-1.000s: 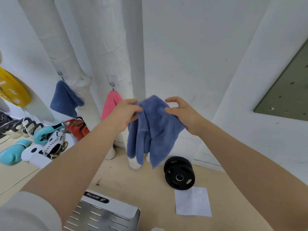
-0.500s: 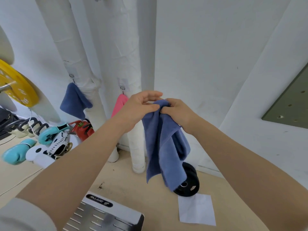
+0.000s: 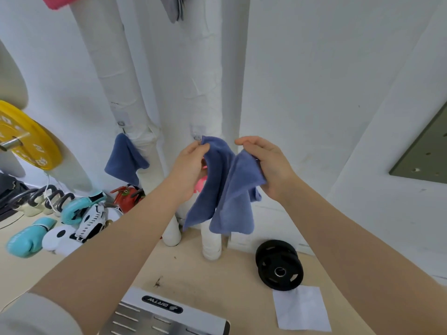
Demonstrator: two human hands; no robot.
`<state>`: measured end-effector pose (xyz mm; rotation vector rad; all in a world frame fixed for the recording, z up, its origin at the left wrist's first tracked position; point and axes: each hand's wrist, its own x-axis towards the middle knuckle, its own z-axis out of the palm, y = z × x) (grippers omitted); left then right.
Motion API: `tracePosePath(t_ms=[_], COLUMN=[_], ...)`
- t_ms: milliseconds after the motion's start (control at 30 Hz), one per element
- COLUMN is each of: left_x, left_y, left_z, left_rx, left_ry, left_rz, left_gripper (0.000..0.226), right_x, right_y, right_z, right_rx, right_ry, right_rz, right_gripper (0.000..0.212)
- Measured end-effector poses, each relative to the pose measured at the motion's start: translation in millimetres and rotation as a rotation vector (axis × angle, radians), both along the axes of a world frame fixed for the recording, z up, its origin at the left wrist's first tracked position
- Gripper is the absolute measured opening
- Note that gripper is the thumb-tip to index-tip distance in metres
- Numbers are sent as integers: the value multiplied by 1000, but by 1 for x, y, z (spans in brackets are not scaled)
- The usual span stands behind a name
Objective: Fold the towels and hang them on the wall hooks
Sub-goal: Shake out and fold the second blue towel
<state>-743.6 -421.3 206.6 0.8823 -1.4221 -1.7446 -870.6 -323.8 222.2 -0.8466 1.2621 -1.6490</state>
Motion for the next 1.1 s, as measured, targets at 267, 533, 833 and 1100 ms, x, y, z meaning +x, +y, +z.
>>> tracePosePath(t_ms=[267,533,833,1100], left_x=[32,73,105,122], left_y=[-8,-13,-9,-16], left_z=[-9,-10,-10,-6], left_rx=[-59,-132,-229,-216], left_ry=[39,61,104,147], left_rz=[-29,24,30,27], left_gripper=[24,26,24,30], right_x=[50,98,135,153], right_y=[-23,-45,-60,-70], right_z=[0,-6,-6,-6], right_rx=[167,-51,-61,-44], right_ry=[641,789,595,693], right_rz=[-123,-315,-334,-318], right_gripper=[18,28,27,14])
